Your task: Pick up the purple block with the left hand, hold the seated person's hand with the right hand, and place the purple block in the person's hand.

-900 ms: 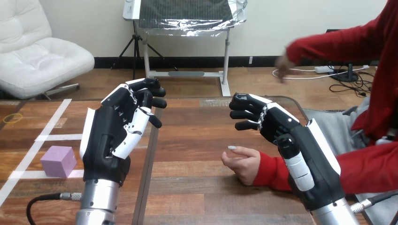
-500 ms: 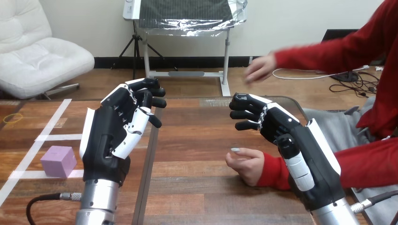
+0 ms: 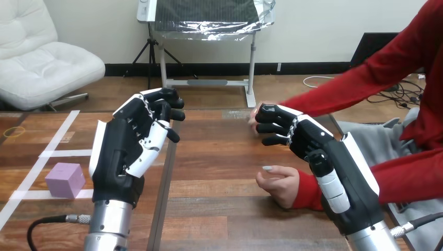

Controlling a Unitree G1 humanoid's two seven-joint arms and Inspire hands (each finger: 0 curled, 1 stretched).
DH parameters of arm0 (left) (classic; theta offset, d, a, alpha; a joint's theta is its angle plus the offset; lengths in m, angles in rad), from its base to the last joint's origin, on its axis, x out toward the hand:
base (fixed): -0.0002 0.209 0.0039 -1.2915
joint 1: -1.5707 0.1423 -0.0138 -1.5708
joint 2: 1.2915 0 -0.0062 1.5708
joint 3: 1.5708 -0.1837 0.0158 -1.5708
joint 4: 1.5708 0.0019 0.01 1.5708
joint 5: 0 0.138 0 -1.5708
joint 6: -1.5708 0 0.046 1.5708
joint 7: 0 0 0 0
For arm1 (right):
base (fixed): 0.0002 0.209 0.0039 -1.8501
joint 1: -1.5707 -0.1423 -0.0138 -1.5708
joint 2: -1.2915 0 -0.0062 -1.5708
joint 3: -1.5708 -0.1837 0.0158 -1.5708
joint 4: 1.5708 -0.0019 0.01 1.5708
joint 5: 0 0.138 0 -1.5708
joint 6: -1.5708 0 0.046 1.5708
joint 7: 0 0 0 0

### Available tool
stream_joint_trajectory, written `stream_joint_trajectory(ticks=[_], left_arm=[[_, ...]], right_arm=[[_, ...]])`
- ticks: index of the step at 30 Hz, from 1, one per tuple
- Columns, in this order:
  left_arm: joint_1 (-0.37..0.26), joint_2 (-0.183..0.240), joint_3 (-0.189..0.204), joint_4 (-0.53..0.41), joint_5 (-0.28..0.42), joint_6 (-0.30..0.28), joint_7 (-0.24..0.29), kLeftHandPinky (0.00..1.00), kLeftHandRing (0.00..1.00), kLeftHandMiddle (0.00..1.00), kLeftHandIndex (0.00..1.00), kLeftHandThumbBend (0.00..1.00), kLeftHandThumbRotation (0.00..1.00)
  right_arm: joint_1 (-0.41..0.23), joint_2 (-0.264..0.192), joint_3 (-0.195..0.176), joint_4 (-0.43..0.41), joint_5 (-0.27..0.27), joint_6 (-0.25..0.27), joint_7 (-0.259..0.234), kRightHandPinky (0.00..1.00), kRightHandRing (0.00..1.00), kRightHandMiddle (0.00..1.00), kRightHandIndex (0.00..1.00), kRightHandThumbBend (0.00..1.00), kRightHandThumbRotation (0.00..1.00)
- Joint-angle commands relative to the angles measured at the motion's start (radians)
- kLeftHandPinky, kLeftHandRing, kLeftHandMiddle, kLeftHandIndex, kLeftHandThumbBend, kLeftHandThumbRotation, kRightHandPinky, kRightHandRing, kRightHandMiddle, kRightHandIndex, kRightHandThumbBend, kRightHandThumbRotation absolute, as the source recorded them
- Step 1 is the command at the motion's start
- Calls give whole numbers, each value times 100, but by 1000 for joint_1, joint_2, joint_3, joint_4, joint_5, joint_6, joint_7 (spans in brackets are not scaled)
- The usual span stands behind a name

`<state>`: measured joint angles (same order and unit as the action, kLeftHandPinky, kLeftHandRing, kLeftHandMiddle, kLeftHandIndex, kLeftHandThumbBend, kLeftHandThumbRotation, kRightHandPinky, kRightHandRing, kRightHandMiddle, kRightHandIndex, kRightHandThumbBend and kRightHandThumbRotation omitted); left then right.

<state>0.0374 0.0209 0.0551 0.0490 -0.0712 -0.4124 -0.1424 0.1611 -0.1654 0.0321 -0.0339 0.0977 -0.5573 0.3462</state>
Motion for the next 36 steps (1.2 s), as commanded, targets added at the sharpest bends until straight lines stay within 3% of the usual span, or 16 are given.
stream_joint_trajectory(ticks=[1,19,30,36], left_arm=[[-78,41,8,31,28,-14,0,42,62,65,64,21,40],[-229,163,33,214,107,51,24,68,81,84,84,33,58],[-359,222,47,430,132,-5,54,81,86,88,88,43,59],[-439,248,56,562,136,-35,68,83,87,88,88,42,58]], right_arm=[[-32,-9,-15,-31,-6,-7,-15,71,77,80,80,81,100],[-36,-6,-11,-25,-2,-11,-14,71,77,80,80,81,100],[-35,-6,-12,-23,-9,-14,-17,71,77,80,80,82,100],[-35,-5,-12,-21,-3,-17,-14,71,77,80,80,82,100]])
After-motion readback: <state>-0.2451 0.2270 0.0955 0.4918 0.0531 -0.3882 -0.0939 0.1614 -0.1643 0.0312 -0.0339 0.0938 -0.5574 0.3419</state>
